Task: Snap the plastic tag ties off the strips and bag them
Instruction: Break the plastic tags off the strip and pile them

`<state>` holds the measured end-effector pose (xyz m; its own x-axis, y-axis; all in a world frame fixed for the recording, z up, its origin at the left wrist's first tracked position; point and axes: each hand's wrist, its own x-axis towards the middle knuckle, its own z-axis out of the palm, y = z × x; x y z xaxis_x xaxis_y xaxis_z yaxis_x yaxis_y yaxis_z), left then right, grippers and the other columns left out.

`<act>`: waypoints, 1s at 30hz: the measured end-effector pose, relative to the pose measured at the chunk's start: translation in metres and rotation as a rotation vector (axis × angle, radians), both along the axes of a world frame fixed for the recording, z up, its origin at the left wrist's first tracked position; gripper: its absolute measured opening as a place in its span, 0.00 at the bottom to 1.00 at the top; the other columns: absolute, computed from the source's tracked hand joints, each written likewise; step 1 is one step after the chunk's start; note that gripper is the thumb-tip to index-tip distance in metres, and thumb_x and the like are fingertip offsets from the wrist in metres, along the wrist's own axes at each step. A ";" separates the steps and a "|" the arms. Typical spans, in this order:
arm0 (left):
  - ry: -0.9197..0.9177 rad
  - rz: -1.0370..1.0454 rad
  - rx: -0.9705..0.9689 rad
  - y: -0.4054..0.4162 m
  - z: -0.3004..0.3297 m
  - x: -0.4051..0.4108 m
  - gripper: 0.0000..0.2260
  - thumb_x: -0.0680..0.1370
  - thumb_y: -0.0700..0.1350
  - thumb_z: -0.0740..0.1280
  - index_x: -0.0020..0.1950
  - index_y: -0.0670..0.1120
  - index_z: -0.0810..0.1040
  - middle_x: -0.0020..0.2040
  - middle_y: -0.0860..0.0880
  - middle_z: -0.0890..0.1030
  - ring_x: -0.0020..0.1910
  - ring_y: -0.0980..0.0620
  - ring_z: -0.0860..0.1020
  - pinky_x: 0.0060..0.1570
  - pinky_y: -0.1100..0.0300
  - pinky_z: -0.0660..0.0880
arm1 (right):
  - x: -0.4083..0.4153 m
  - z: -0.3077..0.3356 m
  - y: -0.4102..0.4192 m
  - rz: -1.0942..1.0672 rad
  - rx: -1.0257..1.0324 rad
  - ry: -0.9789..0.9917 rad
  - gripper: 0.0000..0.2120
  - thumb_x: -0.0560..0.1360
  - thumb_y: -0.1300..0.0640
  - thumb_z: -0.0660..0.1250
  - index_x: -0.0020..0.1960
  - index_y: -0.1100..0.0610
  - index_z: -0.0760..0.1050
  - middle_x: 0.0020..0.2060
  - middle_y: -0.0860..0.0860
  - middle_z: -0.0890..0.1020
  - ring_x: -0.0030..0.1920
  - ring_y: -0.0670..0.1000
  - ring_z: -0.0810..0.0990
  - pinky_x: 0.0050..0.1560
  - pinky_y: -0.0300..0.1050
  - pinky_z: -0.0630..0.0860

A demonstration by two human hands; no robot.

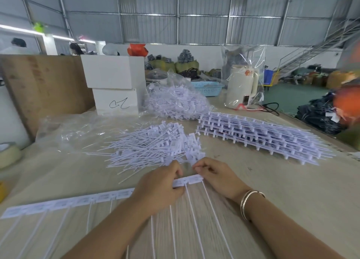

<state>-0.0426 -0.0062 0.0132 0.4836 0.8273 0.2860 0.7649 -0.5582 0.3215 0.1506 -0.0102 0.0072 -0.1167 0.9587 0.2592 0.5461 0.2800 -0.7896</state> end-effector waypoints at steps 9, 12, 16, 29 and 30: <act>-0.021 -0.005 0.165 0.000 -0.005 0.008 0.06 0.74 0.53 0.64 0.45 0.56 0.67 0.44 0.55 0.77 0.43 0.53 0.76 0.36 0.59 0.67 | -0.006 0.006 -0.006 0.202 -0.117 -0.038 0.13 0.76 0.58 0.66 0.33 0.56 0.73 0.29 0.46 0.74 0.29 0.40 0.69 0.35 0.33 0.65; -0.005 -0.039 0.177 0.000 -0.007 0.011 0.07 0.73 0.54 0.64 0.48 0.56 0.68 0.46 0.54 0.78 0.44 0.52 0.76 0.37 0.59 0.67 | -0.003 0.006 -0.004 0.211 -0.142 -0.025 0.14 0.75 0.58 0.67 0.32 0.53 0.72 0.29 0.46 0.74 0.31 0.42 0.70 0.37 0.36 0.65; -0.030 -0.072 0.210 0.001 -0.004 0.009 0.05 0.74 0.54 0.64 0.48 0.55 0.71 0.44 0.54 0.77 0.44 0.54 0.75 0.36 0.60 0.65 | -0.003 0.007 -0.005 0.244 -0.137 0.024 0.15 0.76 0.59 0.66 0.31 0.50 0.72 0.28 0.44 0.73 0.32 0.43 0.70 0.39 0.38 0.66; -0.493 -0.195 -0.217 0.012 0.000 -0.004 0.03 0.73 0.49 0.72 0.40 0.54 0.80 0.33 0.54 0.81 0.31 0.59 0.76 0.34 0.68 0.68 | -0.005 0.008 -0.008 0.290 0.014 0.053 0.11 0.78 0.63 0.63 0.39 0.51 0.74 0.31 0.44 0.72 0.33 0.42 0.70 0.39 0.34 0.67; -0.520 -0.197 -0.240 0.012 0.000 -0.004 0.03 0.73 0.48 0.72 0.40 0.54 0.80 0.33 0.57 0.81 0.32 0.62 0.76 0.34 0.71 0.67 | -0.006 0.008 -0.007 0.286 0.024 0.045 0.12 0.78 0.63 0.63 0.38 0.50 0.73 0.31 0.44 0.73 0.33 0.42 0.70 0.39 0.35 0.67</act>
<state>-0.0467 0.0061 0.0132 0.4810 0.8072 0.3421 0.3632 -0.5386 0.7602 0.1449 -0.0177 0.0151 -0.3695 0.8818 0.2930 0.4064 0.4369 -0.8025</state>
